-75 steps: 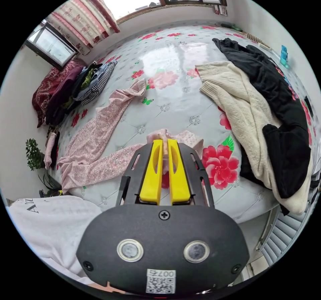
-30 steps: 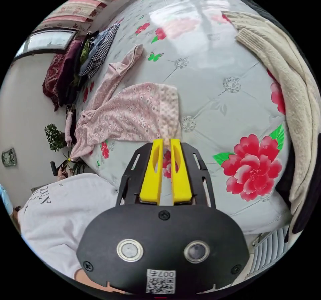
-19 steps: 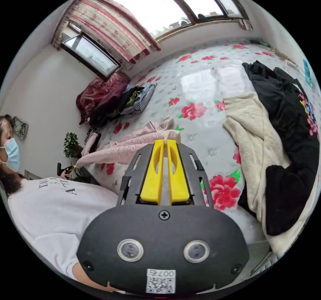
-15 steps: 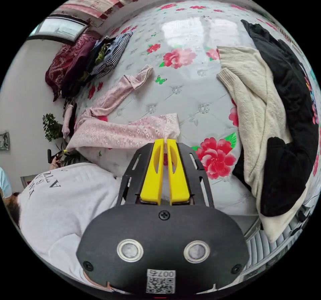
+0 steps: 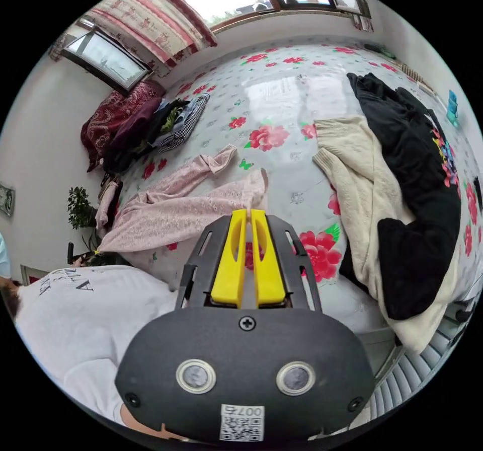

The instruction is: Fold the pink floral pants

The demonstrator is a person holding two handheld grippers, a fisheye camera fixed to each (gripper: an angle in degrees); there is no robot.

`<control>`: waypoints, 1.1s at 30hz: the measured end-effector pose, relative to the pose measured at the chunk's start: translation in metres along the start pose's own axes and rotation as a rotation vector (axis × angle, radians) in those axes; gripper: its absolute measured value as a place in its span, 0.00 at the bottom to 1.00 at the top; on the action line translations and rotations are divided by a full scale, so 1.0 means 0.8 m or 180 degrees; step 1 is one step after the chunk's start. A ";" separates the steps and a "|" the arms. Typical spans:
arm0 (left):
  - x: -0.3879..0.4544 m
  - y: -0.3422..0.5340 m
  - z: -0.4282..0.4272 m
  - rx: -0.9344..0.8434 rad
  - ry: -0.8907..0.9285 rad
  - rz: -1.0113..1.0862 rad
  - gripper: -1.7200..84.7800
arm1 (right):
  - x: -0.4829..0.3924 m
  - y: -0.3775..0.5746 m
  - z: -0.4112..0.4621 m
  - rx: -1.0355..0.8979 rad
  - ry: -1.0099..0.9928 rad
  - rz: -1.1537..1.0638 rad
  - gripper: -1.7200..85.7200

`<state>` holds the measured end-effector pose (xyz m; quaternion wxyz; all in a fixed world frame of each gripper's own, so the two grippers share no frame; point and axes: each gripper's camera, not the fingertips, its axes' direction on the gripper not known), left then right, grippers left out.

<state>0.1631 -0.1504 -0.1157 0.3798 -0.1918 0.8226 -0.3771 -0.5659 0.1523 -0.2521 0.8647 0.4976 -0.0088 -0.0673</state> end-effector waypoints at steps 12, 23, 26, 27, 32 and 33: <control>-0.015 0.026 0.038 -0.0261 -0.0148 -0.0304 0.09 | -0.025 -0.021 0.098 -0.0105 0.0272 0.0246 0.09; 0.054 -0.220 0.053 -0.0009 -0.0651 0.0021 0.12 | -0.174 -0.189 0.300 -0.0836 0.0443 -0.0802 0.08; 0.059 -0.275 0.088 -0.0218 -0.0873 0.0065 0.12 | -0.178 -0.203 0.333 -0.1269 0.0622 -0.0716 0.03; 0.058 -0.291 0.110 -0.0392 -0.0942 0.0051 0.10 | -0.179 -0.203 0.331 -0.1268 0.0752 -0.0728 0.03; 0.064 -0.306 0.173 -0.0863 -0.1257 0.0177 0.02 | -0.180 -0.188 0.209 -0.0322 0.0799 -0.0599 0.02; 0.070 -0.301 0.168 -0.0776 -0.1222 0.0241 0.01 | -0.176 -0.174 0.160 0.0047 0.0679 -0.0500 0.02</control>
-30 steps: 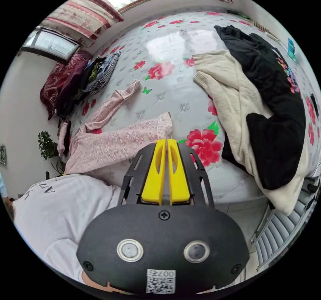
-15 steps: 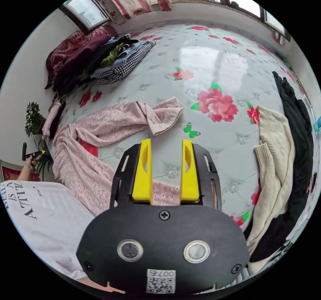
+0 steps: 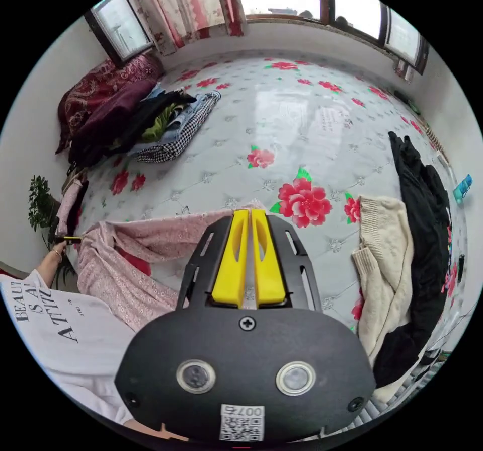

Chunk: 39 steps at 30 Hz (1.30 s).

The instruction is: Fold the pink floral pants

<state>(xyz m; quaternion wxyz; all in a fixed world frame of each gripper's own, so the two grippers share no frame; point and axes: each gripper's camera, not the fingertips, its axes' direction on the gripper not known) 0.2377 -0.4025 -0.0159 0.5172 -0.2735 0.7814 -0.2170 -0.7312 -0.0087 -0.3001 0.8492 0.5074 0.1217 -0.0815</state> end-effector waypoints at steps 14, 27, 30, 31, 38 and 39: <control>0.028 0.275 -0.077 0.1431 0.0893 0.0382 0.05 | 0.039 0.233 -0.161 0.0896 0.0145 0.0827 0.02; 0.035 0.303 -0.043 0.1409 0.0427 0.0683 0.13 | 0.031 0.319 -0.172 0.0954 -0.0194 0.0929 0.02; 0.047 0.247 0.003 0.0983 0.0448 0.0911 0.08 | 0.026 0.315 -0.172 0.0964 -0.0278 0.0923 0.02; 0.048 0.236 0.013 0.0870 0.0491 0.0926 0.06 | 0.025 0.313 -0.173 0.0966 -0.0289 0.0918 0.02; -0.013 0.243 -0.042 0.1217 0.1121 0.0692 0.01 | 0.009 0.296 -0.219 0.1081 0.0097 0.0733 0.02; -0.039 0.269 -0.073 0.1488 0.1506 0.0617 0.01 | 0.009 0.298 -0.229 0.1117 0.0206 0.0735 0.02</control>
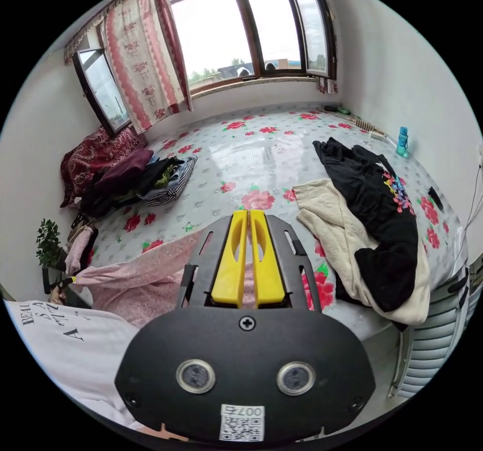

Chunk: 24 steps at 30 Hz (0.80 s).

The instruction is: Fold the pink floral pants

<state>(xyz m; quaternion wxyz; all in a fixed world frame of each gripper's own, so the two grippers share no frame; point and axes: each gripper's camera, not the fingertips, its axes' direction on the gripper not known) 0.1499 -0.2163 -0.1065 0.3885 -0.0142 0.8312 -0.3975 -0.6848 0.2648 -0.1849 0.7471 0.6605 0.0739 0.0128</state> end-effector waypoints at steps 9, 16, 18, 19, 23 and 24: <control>-0.047 0.098 -0.150 0.1046 0.0392 -0.0690 0.01 | 0.018 -0.002 0.010 0.0052 -0.0222 0.0242 0.02; -0.053 -0.016 -0.074 0.0522 0.0397 -0.0633 0.01 | 0.012 -0.078 0.106 -0.0456 -0.0247 0.0432 0.02; -0.061 -0.095 -0.047 0.0436 0.0171 -0.0729 0.01 | 0.005 -0.129 0.149 -0.0622 -0.0118 0.0499 0.02; -0.065 -0.114 -0.040 0.0455 0.0074 -0.0787 0.01 | 0.004 -0.142 0.161 -0.0638 -0.0102 0.0537 0.02; -0.107 -0.219 0.032 0.0607 -0.0611 -0.1433 0.01 | -0.004 -0.205 0.265 -0.0603 -0.0084 0.0844 0.04; -0.116 -0.238 0.064 0.0310 -0.0730 -0.1562 0.02 | -0.008 -0.208 0.300 -0.0738 -0.0033 0.0874 0.04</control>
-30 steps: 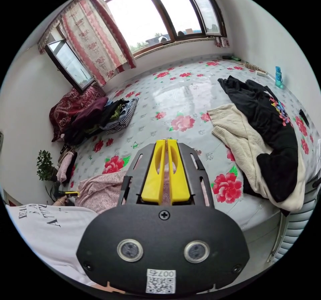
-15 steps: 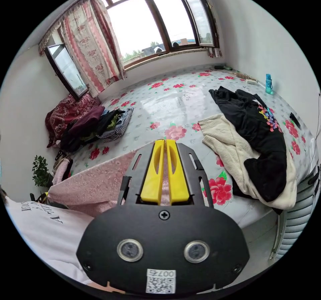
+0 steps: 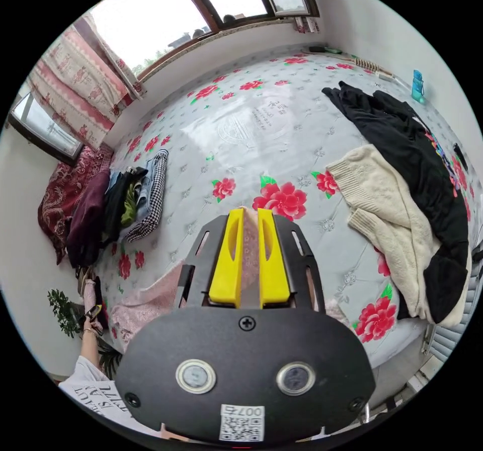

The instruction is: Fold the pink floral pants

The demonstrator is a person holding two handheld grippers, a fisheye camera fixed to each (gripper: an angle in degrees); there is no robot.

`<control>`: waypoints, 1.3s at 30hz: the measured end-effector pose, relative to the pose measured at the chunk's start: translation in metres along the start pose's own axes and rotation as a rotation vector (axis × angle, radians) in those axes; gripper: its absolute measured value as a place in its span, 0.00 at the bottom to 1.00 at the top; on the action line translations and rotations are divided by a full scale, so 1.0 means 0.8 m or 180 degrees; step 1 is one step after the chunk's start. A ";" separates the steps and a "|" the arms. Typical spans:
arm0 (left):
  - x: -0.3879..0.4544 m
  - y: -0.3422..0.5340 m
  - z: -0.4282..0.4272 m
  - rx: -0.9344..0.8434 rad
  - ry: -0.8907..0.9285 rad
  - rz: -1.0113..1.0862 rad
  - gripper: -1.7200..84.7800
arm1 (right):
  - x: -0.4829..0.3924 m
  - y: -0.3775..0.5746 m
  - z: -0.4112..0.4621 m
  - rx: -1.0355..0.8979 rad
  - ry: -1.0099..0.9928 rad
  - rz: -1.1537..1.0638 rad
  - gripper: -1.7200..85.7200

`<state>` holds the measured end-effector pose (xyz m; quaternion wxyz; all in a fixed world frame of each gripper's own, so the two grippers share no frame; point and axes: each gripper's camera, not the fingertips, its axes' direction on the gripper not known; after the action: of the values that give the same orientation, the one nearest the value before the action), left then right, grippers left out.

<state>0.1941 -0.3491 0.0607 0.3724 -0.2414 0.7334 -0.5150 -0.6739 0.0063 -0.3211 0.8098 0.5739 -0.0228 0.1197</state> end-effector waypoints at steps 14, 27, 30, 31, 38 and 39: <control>0.081 0.047 0.095 -0.0622 -0.0475 0.0936 0.08 | 0.070 -0.011 0.155 -0.0567 0.0412 0.0096 0.05; 0.098 0.018 0.103 -0.0318 -0.0936 -0.0025 0.01 | 0.032 -0.015 0.202 -0.0449 0.0958 -0.0197 0.03; 0.124 0.014 0.113 -0.0264 -0.1076 0.0341 0.03 | 0.036 -0.003 0.222 -0.0554 0.1024 -0.0242 0.04; 0.130 0.013 0.115 -0.0279 -0.1129 0.0411 0.03 | 0.036 -0.004 0.220 -0.0515 0.1019 -0.0219 0.04; 0.106 0.047 0.065 -0.0058 -0.0755 0.0241 0.06 | 0.022 0.002 0.166 0.0043 0.0624 -0.0030 0.07; 0.095 0.065 0.044 0.0077 -0.0654 0.0135 0.06 | 0.009 0.013 0.164 0.0017 0.0529 -0.0158 0.08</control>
<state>0.1777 -0.4068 -0.0169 0.4594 -0.2728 0.6900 -0.4883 -0.6560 -0.1116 -0.2657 0.8102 0.5645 0.0590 0.1468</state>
